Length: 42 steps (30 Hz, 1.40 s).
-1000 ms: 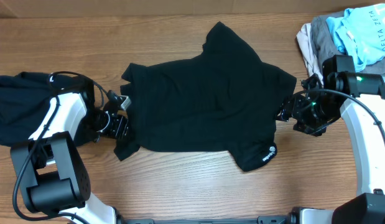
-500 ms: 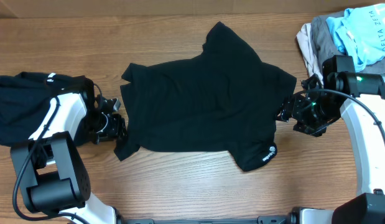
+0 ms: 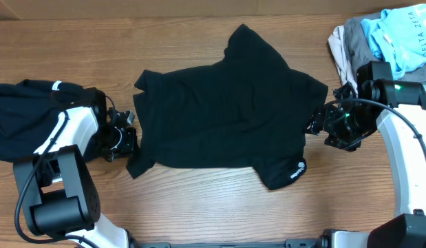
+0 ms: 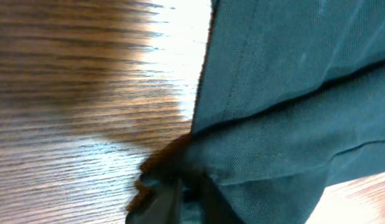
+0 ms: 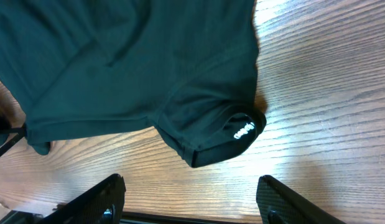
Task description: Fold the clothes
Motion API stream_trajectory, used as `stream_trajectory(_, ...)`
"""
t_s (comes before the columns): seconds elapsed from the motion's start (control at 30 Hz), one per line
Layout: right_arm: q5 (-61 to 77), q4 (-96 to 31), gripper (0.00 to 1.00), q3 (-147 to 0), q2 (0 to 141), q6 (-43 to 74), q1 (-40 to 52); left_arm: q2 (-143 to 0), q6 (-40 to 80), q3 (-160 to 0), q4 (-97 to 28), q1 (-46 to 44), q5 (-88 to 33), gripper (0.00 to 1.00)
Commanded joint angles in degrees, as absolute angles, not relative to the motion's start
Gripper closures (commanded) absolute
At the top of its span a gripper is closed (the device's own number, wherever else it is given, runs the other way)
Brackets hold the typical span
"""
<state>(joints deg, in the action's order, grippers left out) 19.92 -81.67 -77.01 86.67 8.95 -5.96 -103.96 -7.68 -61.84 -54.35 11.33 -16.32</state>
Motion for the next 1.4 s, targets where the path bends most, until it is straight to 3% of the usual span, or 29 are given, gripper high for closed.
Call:
stream_trajectory(0.0, 19.6, -81.6, 0.28, -76.8, 85.9, 9.0, -6.1, -104.7, -7.7, -61.1, -53.8, 9.7, -17.6, 0.96)
stream_trajectory(0.3, 19.6, -81.7, 0.28, -76.8, 85.9, 9.0, -6.1, -104.7, -7.7, -61.7, -53.1, 9.4, -17.3, 0.96)
stream_trajectory(0.37, 19.6, -81.7, 0.28, -76.8, 85.9, 9.0, -6.1, -104.7, -7.6, -61.7, -53.1, 9.5, -17.1, 0.73)
stream_trajectory(0.4, 19.6, -81.7, 0.28, -76.8, 85.9, 9.0, -6.1, -104.7, -7.6, -61.7, -53.1, 9.6, -16.8, 0.55)
stream_trajectory(0.43, 19.6, -81.7, 0.28, -76.8, 85.9, 9.0, -6.1, -104.7, -7.4, -61.7, -53.1, 9.6, -16.4, 0.46)
stream_trajectory(0.47, 19.6, -81.7, 0.28, -76.8, 85.9, 9.0, -6.1, -104.7, -7.2, -61.7, -53.3, 9.7, -15.8, 0.40)
stream_trajectory(0.6, 19.6, -81.6, 0.28, -76.8, 85.9, 9.0, -6.1, -104.7, -6.0, -61.7, -54.2, 9.7, -12.9, 0.36)
stream_trajectory(0.7, 19.6, -81.7, 0.28, -76.8, 85.9, 9.0, -6.1, -104.7, -4.9, -61.3, -54.2, 9.7, -13.0, 0.37)
stream_trajectory(0.77, 19.6, -81.7, 0.28, -76.8, 85.9, 9.0, -6.1, -104.7, -4.2, -60.2, -53.1, 9.6, -13.0, 0.43)
stream_trajectory(0.83, 19.6, -81.7, 0.28, -76.8, 85.9, 9.0, -6.1, -104.7, -4.0, -59.7, -52.4, 9.6, -13.0, 0.59)
stream_trajectory(0.93, 19.6, -81.7, 0.28, -76.8, 85.9, 9.0, -6.1, -104.7, -3.4, -59.7, -52.0, 9.6, -13.0, 0.92)
stream_trajectory(0.97, 19.5, -81.6, 0.28, -76.8, 85.9, 9.0, -6.1, -104.7, -2.9, -59.7, -52.0, 9.6, -12.9, 0.96)
stream_trajectory(1.37, 16.4, -81.8, 0.34, -76.8, 85.9, 10.6, -6.1, -100.7, -2.5, -65.9, -59.3, 9.7, -12.9, 0.96)
